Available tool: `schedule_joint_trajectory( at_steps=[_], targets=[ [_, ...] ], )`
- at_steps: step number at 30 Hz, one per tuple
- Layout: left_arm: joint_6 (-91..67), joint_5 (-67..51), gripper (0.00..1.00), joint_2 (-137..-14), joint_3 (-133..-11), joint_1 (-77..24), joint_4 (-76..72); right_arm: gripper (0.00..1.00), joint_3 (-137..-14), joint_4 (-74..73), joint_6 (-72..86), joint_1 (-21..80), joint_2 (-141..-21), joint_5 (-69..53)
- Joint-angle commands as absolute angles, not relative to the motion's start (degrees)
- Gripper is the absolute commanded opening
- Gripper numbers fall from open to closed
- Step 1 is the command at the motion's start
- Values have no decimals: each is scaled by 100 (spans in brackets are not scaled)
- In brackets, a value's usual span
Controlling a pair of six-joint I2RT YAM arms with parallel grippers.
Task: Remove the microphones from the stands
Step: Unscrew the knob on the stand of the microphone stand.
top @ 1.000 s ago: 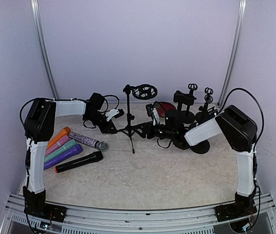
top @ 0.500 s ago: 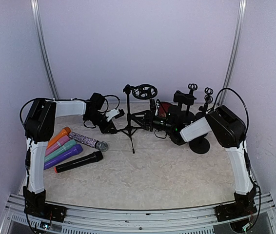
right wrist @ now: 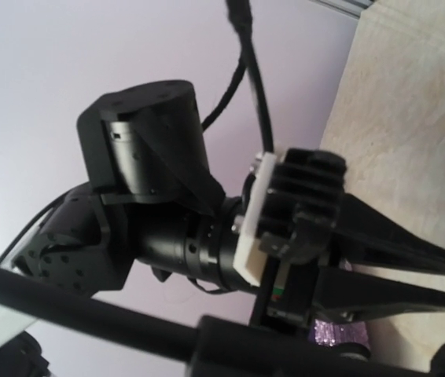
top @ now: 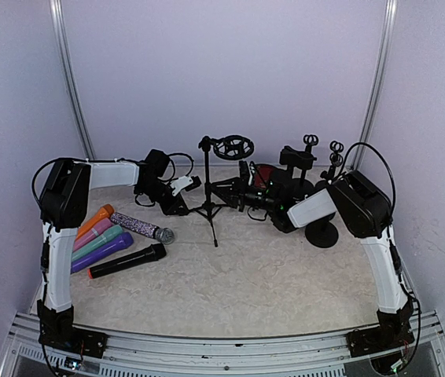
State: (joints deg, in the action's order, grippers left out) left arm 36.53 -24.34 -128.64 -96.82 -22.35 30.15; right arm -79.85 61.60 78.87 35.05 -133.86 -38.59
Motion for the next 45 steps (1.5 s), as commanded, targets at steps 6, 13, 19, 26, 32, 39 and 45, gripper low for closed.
schedule_joint_trajectory(
  at_steps=[6,13,19,26,32,39,45],
  targets=[
    [3713,-2143,15,-13028,-9723,-2324,3015,2,-7888,6528,7796,3454,-13423,-3928],
    [3715,-2126,15,-13033,-9737,-2329,3024,0,-7593,5884,6445,3476,-13113,-3753],
    [3728,-2109,15,-13031,-9742,-2329,3049,0,-7330,4938,4148,3682,-12718,-3157],
    [3735,-2080,15,-13035,-9759,-2338,3108,0,-7127,4337,1751,4148,-12449,-1757],
    [3753,-2058,14,-13030,-9781,-2329,3155,3,-6710,4866,572,4487,-12284,-690],
    [3749,-2046,14,-13052,-9837,-2329,3205,44,-6394,5497,308,4598,-12069,-316],
    [3746,-2034,14,-13056,-9915,-2329,3267,63,-6025,6074,1979,4355,-11749,-953]
  ],
)
